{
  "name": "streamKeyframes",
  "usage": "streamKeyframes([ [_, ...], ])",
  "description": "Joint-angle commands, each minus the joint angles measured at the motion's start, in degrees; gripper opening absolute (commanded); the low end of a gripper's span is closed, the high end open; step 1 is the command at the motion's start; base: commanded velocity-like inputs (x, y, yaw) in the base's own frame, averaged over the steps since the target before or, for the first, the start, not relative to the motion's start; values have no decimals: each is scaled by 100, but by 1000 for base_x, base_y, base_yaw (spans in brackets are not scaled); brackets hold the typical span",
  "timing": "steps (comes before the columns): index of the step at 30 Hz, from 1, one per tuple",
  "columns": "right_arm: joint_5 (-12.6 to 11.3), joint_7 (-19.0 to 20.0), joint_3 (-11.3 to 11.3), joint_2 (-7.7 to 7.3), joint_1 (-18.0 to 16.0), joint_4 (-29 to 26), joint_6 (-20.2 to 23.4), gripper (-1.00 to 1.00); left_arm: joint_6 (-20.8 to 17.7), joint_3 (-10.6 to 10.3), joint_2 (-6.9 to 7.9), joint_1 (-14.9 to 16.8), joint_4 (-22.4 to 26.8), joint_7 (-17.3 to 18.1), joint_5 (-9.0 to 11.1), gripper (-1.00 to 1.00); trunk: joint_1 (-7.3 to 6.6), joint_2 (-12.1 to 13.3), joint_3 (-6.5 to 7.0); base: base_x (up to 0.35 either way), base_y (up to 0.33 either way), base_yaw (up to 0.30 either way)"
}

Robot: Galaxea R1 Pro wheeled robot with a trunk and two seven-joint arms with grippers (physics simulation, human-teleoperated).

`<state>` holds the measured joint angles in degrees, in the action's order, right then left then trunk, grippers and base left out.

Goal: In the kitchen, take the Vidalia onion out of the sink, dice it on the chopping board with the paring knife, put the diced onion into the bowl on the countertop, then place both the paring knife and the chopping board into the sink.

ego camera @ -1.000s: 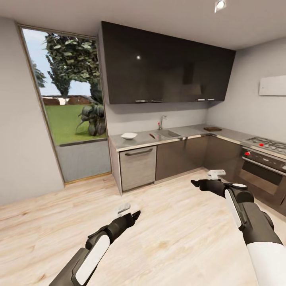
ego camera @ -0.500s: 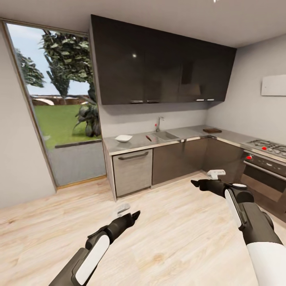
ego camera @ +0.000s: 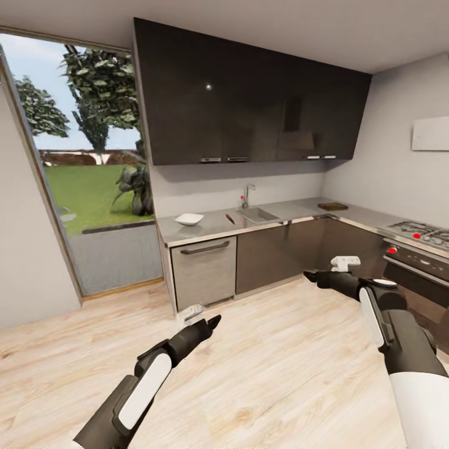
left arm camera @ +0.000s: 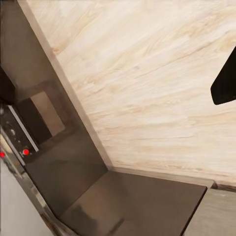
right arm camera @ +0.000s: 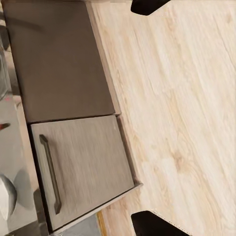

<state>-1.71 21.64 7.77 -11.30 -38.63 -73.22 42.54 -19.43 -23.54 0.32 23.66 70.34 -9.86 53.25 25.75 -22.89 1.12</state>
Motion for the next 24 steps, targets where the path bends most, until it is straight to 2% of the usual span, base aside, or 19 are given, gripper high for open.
streamKeyframes([
  [1,-15,15,8,0,-36,-36,32,100,-9,-10,3,36,42,-51,93,100,3,-3,-3,0,0,0],
  [3,-15,15,8,0,-100,-101,32,100,-9,-10,3,100,106,-51,151,100,3,-3,-3,0,0,0],
  [9,-15,15,8,0,-294,-201,32,100,-9,-10,3,212,299,-51,151,100,3,-3,-3,0,0,0],
  [11,-10,-50,-57,-44,-227,-135,-34,100,-9,55,-56,278,363,-111,217,100,3,-3,-3,0,0,0],
  [17,-13,-169,-103,-62,-129,30,-74,100,-8,197,-88,458,558,-151,409,100,3,-3,-3,0,0,0],
  [18,-13,-172,-105,-63,-125,35,-76,100,-8,202,-90,463,762,-153,711,100,3,-3,-3,0,0,0],
  [24,-13,-185,-108,-65,-119,44,-79,100,-8,209,-93,472,762,-156,730,100,3,-3,-3,0,0,0],
])
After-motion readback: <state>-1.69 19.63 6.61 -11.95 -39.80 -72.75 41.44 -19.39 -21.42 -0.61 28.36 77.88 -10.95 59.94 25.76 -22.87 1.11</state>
